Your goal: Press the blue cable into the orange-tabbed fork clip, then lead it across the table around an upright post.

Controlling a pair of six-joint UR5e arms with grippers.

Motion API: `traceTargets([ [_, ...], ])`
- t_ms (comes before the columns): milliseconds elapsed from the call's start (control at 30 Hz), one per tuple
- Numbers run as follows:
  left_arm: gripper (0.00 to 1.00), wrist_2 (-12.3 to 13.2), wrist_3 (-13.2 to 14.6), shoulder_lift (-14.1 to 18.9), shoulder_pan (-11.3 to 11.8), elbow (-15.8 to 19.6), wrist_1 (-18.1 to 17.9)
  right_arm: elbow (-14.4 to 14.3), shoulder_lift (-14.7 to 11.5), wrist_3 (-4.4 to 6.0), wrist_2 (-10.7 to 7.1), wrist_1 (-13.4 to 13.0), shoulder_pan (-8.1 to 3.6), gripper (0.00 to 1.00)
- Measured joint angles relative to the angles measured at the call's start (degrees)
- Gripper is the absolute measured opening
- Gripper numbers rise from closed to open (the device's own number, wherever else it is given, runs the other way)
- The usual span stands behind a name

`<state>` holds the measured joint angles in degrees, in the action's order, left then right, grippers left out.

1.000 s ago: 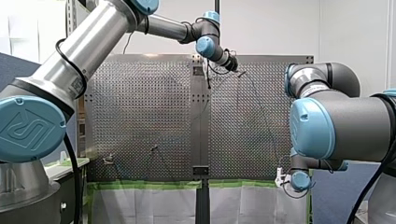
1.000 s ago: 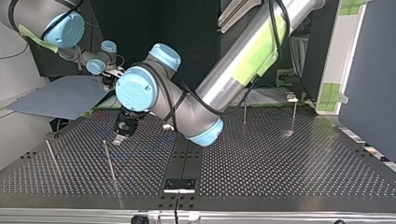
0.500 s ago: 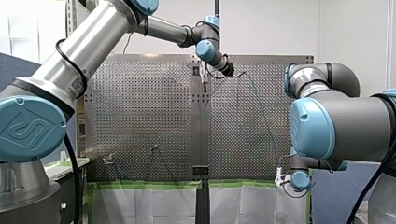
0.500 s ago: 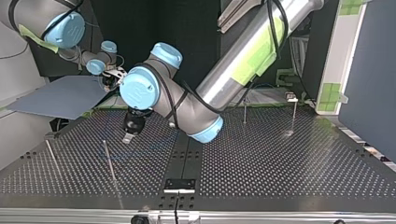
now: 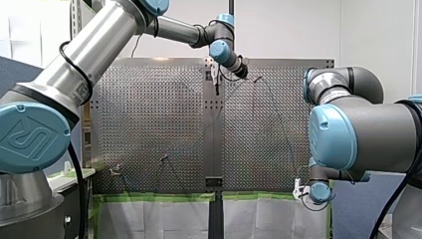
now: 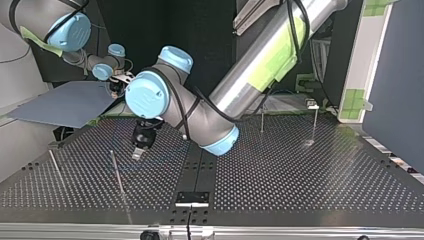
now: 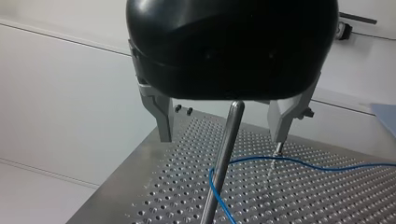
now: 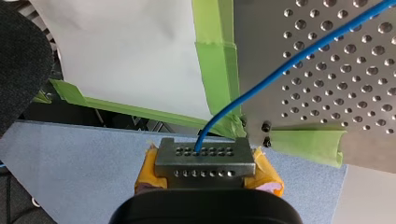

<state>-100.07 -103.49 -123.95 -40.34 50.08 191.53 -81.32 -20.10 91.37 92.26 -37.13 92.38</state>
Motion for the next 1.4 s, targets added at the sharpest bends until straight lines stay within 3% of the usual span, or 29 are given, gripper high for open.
traceTargets([
  [400,1.00,0.5,-0.7,0.0,-0.1,0.0,0.0,0.0,0.0,-0.03,-0.06,0.2,-0.20,0.00],
  [933,1.00,-2.9,-0.5,0.0,-0.2,0.0,0.3,0.0,0.0,-0.03,-0.32,0.4,-0.07,0.00],
  [1400,1.00,-3.4,-0.3,0.0,-0.3,0.0,0.3,0.1,0.0,-0.03,-0.49,0.4,-0.04,0.00],
])
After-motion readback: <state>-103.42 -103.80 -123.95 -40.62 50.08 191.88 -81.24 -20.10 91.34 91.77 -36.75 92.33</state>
